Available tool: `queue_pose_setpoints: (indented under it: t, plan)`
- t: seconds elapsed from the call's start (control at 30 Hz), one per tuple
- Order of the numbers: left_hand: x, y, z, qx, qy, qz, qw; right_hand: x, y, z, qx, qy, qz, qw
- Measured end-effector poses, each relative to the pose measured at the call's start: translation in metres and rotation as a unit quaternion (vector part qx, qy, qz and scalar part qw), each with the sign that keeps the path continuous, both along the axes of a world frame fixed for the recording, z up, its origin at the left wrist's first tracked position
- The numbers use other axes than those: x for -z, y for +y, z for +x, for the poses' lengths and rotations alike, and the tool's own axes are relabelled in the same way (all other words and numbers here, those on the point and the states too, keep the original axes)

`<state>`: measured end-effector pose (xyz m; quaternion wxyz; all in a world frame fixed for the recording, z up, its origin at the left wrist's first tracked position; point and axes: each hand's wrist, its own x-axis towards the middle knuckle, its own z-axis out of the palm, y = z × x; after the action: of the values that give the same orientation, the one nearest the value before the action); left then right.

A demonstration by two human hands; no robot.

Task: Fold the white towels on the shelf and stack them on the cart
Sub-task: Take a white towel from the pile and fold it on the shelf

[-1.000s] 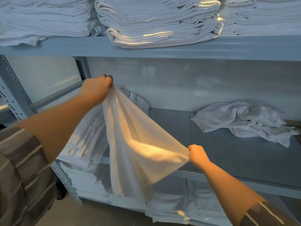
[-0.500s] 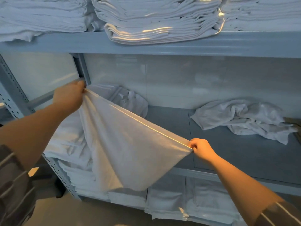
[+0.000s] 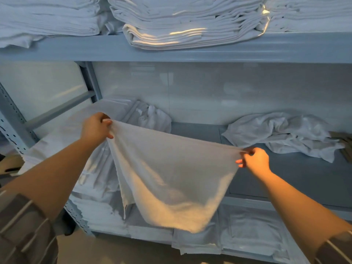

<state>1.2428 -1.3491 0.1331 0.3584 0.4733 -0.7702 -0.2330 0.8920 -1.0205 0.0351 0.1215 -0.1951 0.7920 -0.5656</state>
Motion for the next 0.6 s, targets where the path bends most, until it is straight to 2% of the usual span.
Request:
queue_pose_setpoints:
  t: [0.1, 0.2, 0.3, 0.37, 0.5, 0.6]
  plan:
    - [-0.005, -0.004, -0.005, 0.02, 0.15, 0.108, 0.982, -0.045, 0.001, -0.013, 0.04, 0.03, -0.121, 0.991]
    - [0.002, -0.004, -0.008, 0.061, 0.272, 0.164, 0.946, -0.071, 0.009, -0.023, 0.079, 0.1, -0.135, 0.983]
    - [0.035, 0.006, -0.013, 0.073, 0.222, 0.222, 0.947, -0.06, 0.018, -0.019, 0.083, 0.069, -0.057, 0.993]
    - [0.05, 0.01, -0.017, 0.078, 0.196, 0.245, 0.946, -0.05, 0.022, -0.015, 0.078, 0.023, -0.054, 0.995]
    - [0.055, 0.008, -0.023, 0.104, 0.27, 0.267, 0.919, -0.047, 0.024, -0.017, 0.115, 0.031, -0.111, 0.987]
    - [0.058, 0.009, -0.026, 0.106, 0.254, 0.301, 0.913, -0.032, 0.022, -0.015, 0.113, 0.012, -0.05, 0.992]
